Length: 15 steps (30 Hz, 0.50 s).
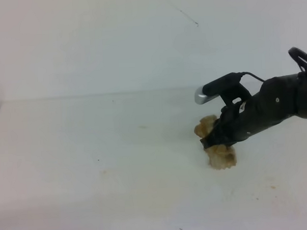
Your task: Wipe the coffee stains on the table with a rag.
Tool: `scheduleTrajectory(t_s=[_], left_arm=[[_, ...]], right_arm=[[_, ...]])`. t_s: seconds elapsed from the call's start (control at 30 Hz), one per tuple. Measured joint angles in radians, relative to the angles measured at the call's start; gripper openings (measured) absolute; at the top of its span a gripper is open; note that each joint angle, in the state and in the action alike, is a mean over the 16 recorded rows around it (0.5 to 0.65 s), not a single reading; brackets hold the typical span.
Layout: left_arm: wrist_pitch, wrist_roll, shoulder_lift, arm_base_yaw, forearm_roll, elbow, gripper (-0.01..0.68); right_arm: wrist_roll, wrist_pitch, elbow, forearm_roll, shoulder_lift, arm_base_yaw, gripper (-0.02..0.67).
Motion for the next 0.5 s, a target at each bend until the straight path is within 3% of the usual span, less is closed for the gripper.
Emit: scheduleTrajectory(t_s=[0.27,0.5], left_arm=[[0.0,0.0,0.0,0.0,0.0,0.0,-0.002],[0.0,0.0,0.0,0.0,0.0,0.0,-0.002]], right_arm=[[-0.005,-0.103,0.042,0.045,0.012,0.004,0.095],[-0.012,-0.096,0.042,0.036,-0.025,0.004,0.291]])
